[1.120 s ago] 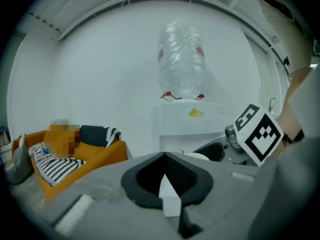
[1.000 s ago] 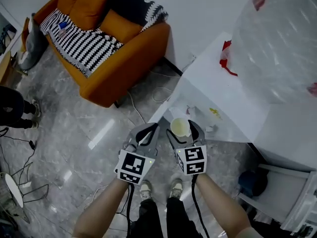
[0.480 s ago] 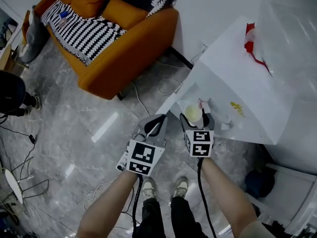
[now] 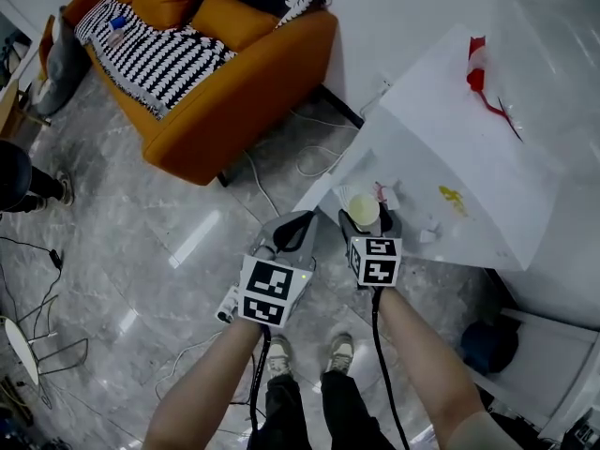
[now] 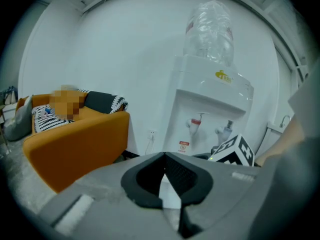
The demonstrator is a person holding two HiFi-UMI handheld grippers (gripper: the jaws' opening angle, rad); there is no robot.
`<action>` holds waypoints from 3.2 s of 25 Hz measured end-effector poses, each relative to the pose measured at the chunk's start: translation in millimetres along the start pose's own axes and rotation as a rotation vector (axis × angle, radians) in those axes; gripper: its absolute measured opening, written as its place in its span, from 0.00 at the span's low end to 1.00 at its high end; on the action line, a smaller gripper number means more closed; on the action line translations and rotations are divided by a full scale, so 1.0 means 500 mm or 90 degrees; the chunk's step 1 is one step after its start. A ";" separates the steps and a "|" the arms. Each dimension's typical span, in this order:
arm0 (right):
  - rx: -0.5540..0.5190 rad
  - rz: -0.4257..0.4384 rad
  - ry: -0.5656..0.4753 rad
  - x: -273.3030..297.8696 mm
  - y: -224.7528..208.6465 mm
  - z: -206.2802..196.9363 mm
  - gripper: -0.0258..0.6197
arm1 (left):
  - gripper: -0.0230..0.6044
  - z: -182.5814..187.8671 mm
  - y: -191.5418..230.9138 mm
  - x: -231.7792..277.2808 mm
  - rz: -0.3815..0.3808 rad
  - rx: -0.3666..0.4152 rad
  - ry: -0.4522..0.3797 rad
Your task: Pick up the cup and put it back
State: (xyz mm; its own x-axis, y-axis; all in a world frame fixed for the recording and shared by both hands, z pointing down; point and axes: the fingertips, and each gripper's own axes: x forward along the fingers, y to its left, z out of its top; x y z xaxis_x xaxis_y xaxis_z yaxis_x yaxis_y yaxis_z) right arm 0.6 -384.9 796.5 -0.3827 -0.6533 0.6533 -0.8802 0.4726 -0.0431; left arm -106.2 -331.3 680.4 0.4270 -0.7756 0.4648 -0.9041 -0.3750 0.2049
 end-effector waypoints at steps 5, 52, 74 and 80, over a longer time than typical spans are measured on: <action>-0.013 0.004 0.028 0.002 0.000 -0.015 0.65 | 0.04 -0.024 0.008 -0.016 0.010 0.000 0.023; -0.021 0.161 -0.237 -0.949 0.239 0.538 0.10 | 0.04 0.523 -0.281 -0.606 -0.028 0.180 -0.141; -0.127 0.229 -0.356 -1.370 0.360 0.684 0.04 | 0.04 0.674 -0.453 -0.942 -0.048 0.184 -0.238; -0.119 0.264 -0.356 -1.400 0.381 0.669 0.04 | 0.04 0.681 -0.470 -0.979 -0.019 0.178 -0.245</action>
State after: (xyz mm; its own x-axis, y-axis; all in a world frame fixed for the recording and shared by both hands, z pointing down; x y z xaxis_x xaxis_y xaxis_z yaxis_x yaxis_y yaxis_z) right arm 7.2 -35.4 78.3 -0.8053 -0.5796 0.1243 -0.5878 0.8079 -0.0412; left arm -97.5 -36.4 111.2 0.4759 -0.8739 0.0991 -0.8746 -0.4821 -0.0513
